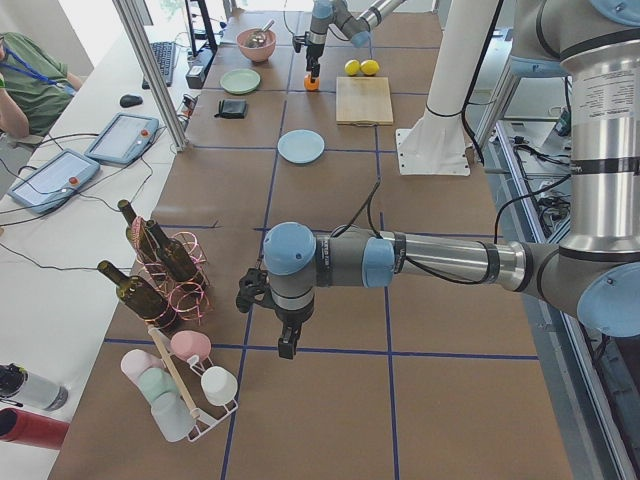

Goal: Pick orange to plate
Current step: 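Reach the right gripper down to the orange and grasp it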

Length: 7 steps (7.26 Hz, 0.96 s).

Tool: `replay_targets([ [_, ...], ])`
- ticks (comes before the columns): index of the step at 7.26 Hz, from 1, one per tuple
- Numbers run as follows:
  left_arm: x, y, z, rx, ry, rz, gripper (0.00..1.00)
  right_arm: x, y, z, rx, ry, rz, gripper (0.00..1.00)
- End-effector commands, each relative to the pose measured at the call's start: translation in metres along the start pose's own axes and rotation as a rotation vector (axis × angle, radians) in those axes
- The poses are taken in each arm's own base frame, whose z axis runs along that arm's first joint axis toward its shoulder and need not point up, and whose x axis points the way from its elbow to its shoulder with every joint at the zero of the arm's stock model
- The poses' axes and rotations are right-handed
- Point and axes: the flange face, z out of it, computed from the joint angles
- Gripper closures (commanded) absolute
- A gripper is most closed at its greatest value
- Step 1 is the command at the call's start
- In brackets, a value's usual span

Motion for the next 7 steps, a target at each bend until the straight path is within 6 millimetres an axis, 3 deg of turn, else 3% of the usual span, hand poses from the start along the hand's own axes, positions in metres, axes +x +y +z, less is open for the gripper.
replay_targets([
  [1, 0.001, -0.001, -0.001, 0.002, -0.001, 0.002, 0.0, -0.005, -0.002, 0.013, -0.004, 0.016, -0.007, 0.0],
  [4, 0.002, -0.004, -0.003, 0.007, -0.001, 0.006, 0.0, -0.004, -0.001, 0.035, -0.02, 0.05, -0.009, 0.0],
  [5, 0.003, -0.005, -0.004, 0.009, -0.002, 0.008, 0.0, -0.007, -0.001, 0.034, -0.019, 0.045, -0.012, 0.18],
  [6, 0.003, -0.005, -0.004, 0.009, -0.002, 0.008, 0.0, -0.007, -0.002, 0.033, -0.018, 0.044, -0.011, 0.61],
  [7, 0.003, -0.005, -0.004, 0.009, -0.002, 0.008, 0.0, -0.01, -0.003, 0.03, -0.012, 0.038, -0.011, 0.72],
])
